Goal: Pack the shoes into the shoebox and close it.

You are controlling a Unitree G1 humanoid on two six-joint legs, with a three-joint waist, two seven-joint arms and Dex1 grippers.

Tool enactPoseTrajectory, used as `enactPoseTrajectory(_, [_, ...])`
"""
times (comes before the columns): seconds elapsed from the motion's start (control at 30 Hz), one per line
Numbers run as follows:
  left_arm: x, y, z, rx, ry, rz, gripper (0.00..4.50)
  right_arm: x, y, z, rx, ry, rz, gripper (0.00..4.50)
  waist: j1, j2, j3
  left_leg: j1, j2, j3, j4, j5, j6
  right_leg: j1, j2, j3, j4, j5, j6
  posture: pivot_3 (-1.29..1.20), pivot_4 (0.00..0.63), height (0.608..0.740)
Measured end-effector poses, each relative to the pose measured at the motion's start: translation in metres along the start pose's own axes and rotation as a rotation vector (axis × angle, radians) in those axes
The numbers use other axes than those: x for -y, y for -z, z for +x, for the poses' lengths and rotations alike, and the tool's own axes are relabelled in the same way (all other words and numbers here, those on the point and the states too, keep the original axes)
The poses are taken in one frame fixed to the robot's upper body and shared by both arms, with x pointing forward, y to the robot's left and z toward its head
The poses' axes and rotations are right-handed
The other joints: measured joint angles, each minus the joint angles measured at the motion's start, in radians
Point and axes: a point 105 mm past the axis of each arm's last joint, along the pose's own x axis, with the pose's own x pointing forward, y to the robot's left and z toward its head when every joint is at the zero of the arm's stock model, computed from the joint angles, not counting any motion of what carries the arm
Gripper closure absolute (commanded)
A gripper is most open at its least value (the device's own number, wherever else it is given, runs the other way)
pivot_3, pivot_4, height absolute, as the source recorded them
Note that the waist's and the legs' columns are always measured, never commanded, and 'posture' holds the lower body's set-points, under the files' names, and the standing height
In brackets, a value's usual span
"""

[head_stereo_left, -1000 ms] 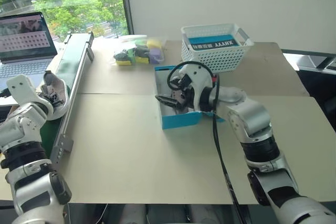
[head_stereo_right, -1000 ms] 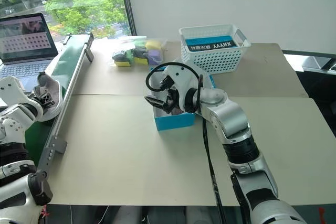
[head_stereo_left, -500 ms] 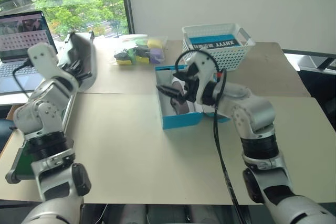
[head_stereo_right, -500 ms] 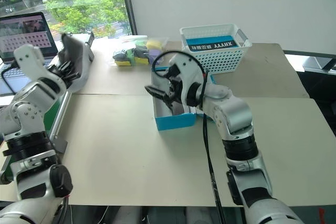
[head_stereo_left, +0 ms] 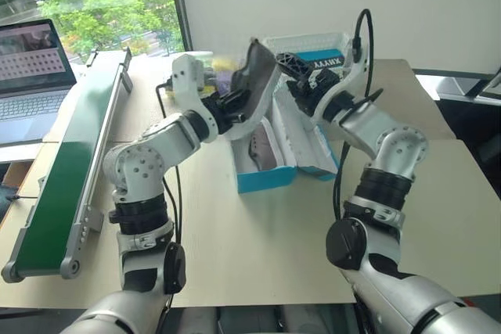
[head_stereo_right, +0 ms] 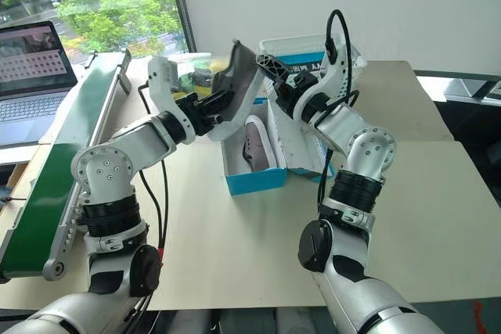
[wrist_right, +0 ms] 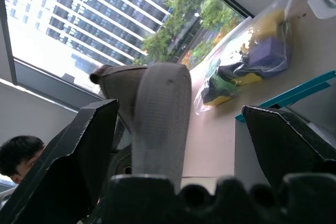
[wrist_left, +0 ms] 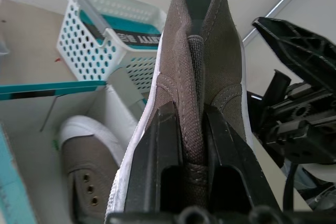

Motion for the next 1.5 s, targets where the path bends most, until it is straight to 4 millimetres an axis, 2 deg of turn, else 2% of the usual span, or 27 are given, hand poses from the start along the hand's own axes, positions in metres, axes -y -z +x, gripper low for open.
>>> enactPoseTrajectory(0.1, [0.005, 0.015, 0.004, -0.051, 0.017, -0.002, 4.41, 0.0, 0.001, 0.0, -0.003, 0.009, 0.007, 0.0, -0.002, 0.0, 0.0, 0.0, 0.0, 0.0, 0.0, 0.0, 0.0, 0.0, 0.0, 0.0, 0.0, 0.0, 0.0, 0.0, 0.15, 0.74])
enactPoseTrajectory(0.2, [0.01, 0.028, 0.007, -0.089, 0.042, -0.016, 4.42, 0.002, 0.003, 0.0, -0.015, 0.029, -0.008, 0.68, -0.001, 0.0, 0.0, 0.0, 0.0, 0.0, 0.0, 0.0, 0.0, 0.0, 0.0, 0.0, -0.001, 0.0, 0.0, 0.0, 0.15, 0.74])
enactPoseTrajectory(0.4, [0.015, 0.027, 0.008, -0.085, 0.061, -0.028, 4.42, 0.013, 0.004, -0.005, -0.015, 0.074, -0.023, 2.72, 0.001, 0.0, 0.0, 0.0, 0.0, 0.0, 0.0, 0.0, 0.0, 0.0, 0.0, 0.0, -0.002, 0.0, 0.0, 0.0, 0.15, 0.74])
enactPoseTrajectory(0.5, [0.017, 0.025, 0.008, -0.081, 0.066, -0.02, 4.42, 0.01, 0.003, -0.005, -0.009, 0.07, -0.037, 3.65, 0.001, 0.0, 0.0, 0.0, 0.0, 0.0, 0.0, 0.0, 0.001, 0.0, 0.0, 0.0, -0.003, 0.0, 0.0, 0.0, 0.15, 0.74])
enactPoseTrajectory(0.53, [0.017, 0.024, 0.008, -0.082, 0.066, -0.017, 3.94, 0.009, 0.003, -0.005, -0.006, 0.068, -0.042, 3.9, 0.001, 0.0, 0.0, 0.0, 0.0, 0.0, 0.0, 0.0, 0.001, 0.0, 0.0, 0.0, -0.003, 0.0, 0.0, 0.0, 0.15, 0.74])
enactPoseTrajectory(0.57, [0.017, 0.022, 0.008, -0.083, 0.067, -0.014, 3.47, 0.008, 0.003, -0.005, -0.005, 0.065, -0.049, 3.94, 0.001, 0.0, 0.0, 0.0, 0.0, 0.0, 0.0, 0.0, 0.001, 0.0, 0.0, 0.0, -0.003, 0.0, 0.0, 0.0, 0.15, 0.74])
enactPoseTrajectory(0.6, [0.016, 0.021, 0.007, -0.083, 0.067, -0.013, 3.31, 0.007, 0.003, -0.004, -0.005, 0.066, -0.051, 3.95, 0.002, 0.0, 0.0, 0.0, 0.0, 0.0, 0.0, 0.0, 0.001, 0.0, 0.0, 0.0, -0.003, 0.0, 0.0, 0.0, 0.15, 0.74])
enactPoseTrajectory(0.7, [0.016, 0.012, 0.001, -0.068, 0.084, -0.013, 2.14, 0.008, 0.008, -0.003, -0.023, 0.072, -0.063, 3.97, 0.001, 0.0, 0.0, 0.0, 0.0, 0.0, 0.0, 0.0, 0.001, 0.0, 0.0, 0.0, -0.003, 0.0, 0.0, 0.0, 0.15, 0.74])
enactPoseTrajectory(0.77, [0.016, 0.008, -0.004, -0.068, 0.084, 0.009, 1.56, 0.009, 0.01, -0.003, -0.036, 0.081, -0.08, 3.98, 0.002, 0.0, 0.0, 0.0, 0.0, 0.0, 0.0, 0.0, 0.001, 0.0, 0.0, 0.0, -0.003, 0.0, 0.0, 0.0, 0.15, 0.74])
enactPoseTrajectory(0.8, [0.013, 0.005, -0.008, -0.076, 0.072, 0.043, 1.56, 0.009, 0.011, -0.002, -0.042, 0.081, -0.084, 3.98, 0.001, 0.0, 0.0, 0.0, 0.0, 0.0, 0.0, 0.0, 0.001, 0.0, 0.0, 0.0, -0.003, 0.0, 0.0, 0.0, 0.15, 0.74])
enactPoseTrajectory(0.9, [-0.015, -0.007, -0.025, -0.102, -0.036, 0.165, 1.56, 0.01, 0.012, -0.001, -0.049, 0.079, -0.082, 3.98, -0.007, 0.001, 0.0, 0.001, 0.0, 0.0, -0.001, 0.001, 0.0, 0.0, 0.0, 0.0, -0.003, 0.0, 0.0, 0.0, 0.15, 0.74])
enactPoseTrajectory(0.97, [-0.044, -0.017, -0.042, -0.122, -0.144, 0.235, 1.56, 0.008, 0.012, 0.002, -0.065, 0.071, -0.095, 3.98, -0.017, 0.002, 0.001, 0.001, 0.0, 0.001, -0.002, 0.001, 0.0, -0.001, 0.0, 0.001, -0.003, 0.0, 0.0, 0.0, 0.15, 0.74])
enactPoseTrajectory(1.0, [-0.067, -0.028, -0.056, -0.131, -0.235, 0.27, 1.56, 0.005, 0.008, 0.003, -0.067, 0.062, -0.12, 3.98, -0.018, 0.002, 0.001, 0.0, 0.0, 0.001, -0.004, 0.002, -0.001, -0.004, 0.0, 0.002, -0.003, 0.0, 0.0, 0.0, 0.15, 0.74])
enactPoseTrajectory(1.07, [-0.085, -0.045, -0.074, -0.115, -0.312, 0.305, 1.56, 0.002, 0.0, 0.006, -0.06, 0.054, -0.153, 3.98, -0.016, 0.002, 0.001, -0.001, -0.001, 0.001, -0.006, 0.003, -0.002, -0.006, 0.0, 0.002, -0.004, 0.0, 0.0, 0.0, 0.15, 0.74])
enactPoseTrajectory(1.13, [-0.09, -0.059, -0.084, -0.088, -0.334, 0.339, 1.56, -0.003, 0.001, 0.015, -0.081, 0.032, -0.182, 3.98, -0.014, 0.002, 0.001, -0.001, 0.0, 0.001, -0.006, 0.003, -0.002, -0.006, 0.0, 0.001, -0.004, 0.0, 0.0, 0.0, 0.15, 0.74])
enactPoseTrajectory(1.2, [-0.091, -0.061, -0.086, -0.085, -0.339, 0.354, 1.56, -0.008, 0.009, 0.025, -0.117, 0.009, -0.227, 3.98, -0.014, 0.002, 0.001, -0.001, 0.0, 0.002, -0.007, 0.003, -0.002, -0.006, 0.0, 0.002, -0.004, 0.0, 0.0, 0.0, 0.15, 0.74])
enactPoseTrajectory(1.3, [-0.096, -0.052, -0.09, -0.111, -0.361, 0.355, 1.56, -0.012, 0.029, 0.048, -0.201, -0.041, -0.315, 3.98, -0.014, 0.002, 0.001, -0.001, 0.0, 0.002, -0.007, 0.003, -0.002, -0.006, 0.0, 0.002, -0.003, 0.0, 0.0, 0.0, 0.15, 0.74])
enactPoseTrajectory(1.37, [-0.096, -0.046, -0.092, -0.131, -0.369, 0.363, 1.56, -0.008, 0.038, 0.058, -0.239, -0.061, -0.376, 3.98, -0.014, 0.002, 0.001, -0.002, 0.0, 0.002, -0.007, 0.003, -0.002, -0.007, 0.0, 0.002, -0.002, 0.0, 0.0, 0.0, 0.15, 0.74])
enactPoseTrajectory(1.5, [-0.087, -0.046, -0.094, -0.129, -0.355, 0.387, 1.56, 0.004, 0.052, 0.066, -0.307, -0.077, -0.465, 3.98, -0.013, 0.002, 0.001, -0.004, 0.0, 0.002, -0.007, 0.004, -0.003, -0.008, 0.0, 0.001, -0.001, 0.0, 0.0, 0.0, 0.15, 0.74])
